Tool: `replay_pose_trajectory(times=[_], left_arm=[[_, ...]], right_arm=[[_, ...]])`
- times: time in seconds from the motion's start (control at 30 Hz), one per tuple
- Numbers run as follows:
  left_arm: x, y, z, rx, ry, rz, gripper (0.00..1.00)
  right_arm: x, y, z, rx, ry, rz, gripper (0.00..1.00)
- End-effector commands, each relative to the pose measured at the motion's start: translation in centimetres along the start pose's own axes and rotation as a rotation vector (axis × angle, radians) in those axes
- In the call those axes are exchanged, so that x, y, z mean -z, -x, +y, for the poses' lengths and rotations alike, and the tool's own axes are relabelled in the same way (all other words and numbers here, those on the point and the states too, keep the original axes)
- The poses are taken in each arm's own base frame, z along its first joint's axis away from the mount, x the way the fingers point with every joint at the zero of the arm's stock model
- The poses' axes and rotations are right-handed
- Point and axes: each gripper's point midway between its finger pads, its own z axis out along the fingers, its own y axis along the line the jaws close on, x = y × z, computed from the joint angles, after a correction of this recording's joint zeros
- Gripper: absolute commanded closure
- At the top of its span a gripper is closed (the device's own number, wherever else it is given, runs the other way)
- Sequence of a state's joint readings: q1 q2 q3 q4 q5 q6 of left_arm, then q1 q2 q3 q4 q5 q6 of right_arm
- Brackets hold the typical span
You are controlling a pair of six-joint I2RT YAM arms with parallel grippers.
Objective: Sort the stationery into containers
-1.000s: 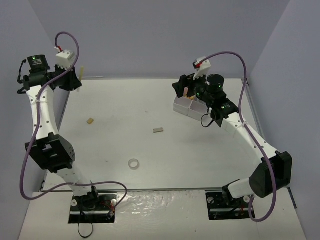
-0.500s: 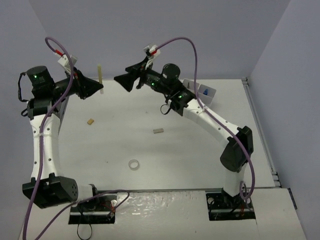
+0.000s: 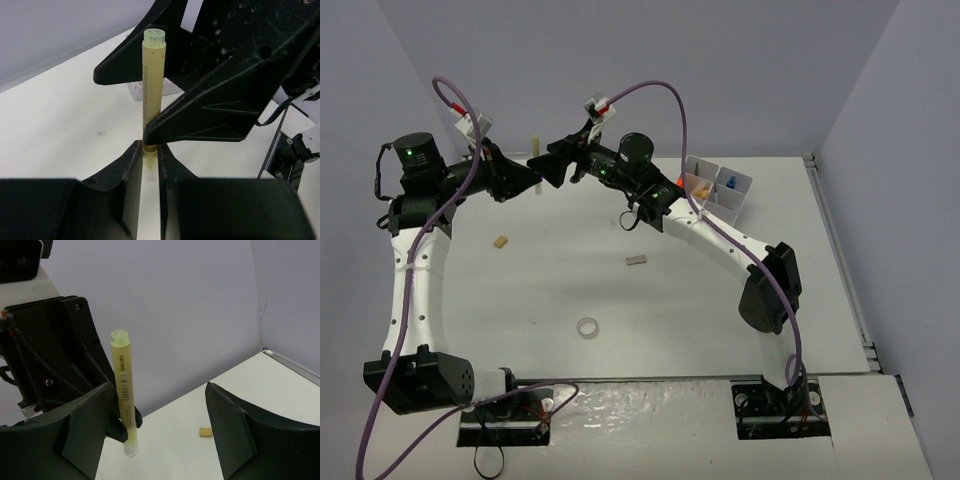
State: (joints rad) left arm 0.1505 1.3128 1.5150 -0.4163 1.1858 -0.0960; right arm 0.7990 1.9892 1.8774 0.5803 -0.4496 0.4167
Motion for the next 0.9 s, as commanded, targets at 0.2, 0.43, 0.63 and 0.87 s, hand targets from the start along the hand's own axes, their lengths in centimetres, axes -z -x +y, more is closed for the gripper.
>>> replay_pose_trajectory(times=[0.2,0.43,0.63,0.87], left_arm=[[-0.2,1.0,-2.4,-0.145,-0.038,0.008,1.0],[-0.5,0.4,-1.5,-0.147,0.007,0.039,0.45],[0.1,-0.7,1.6,-0.125,0.176,0.084,0.03],[1.1,-2.9,4.5,-0.102,0.291,0.184,0.03]], right_arm=[[-1.0,5.5,1.9,0.006,0.072,-0.189,0.74],[0.0,6.1,2.3,0.045,0.078,-0.197,1.0],[7.4,8.0,-7.1,0.09,-0.27,-0.246,1.0],[24.3,9.5,-21.5,0.287,-0.878,-0.214,1.0]])
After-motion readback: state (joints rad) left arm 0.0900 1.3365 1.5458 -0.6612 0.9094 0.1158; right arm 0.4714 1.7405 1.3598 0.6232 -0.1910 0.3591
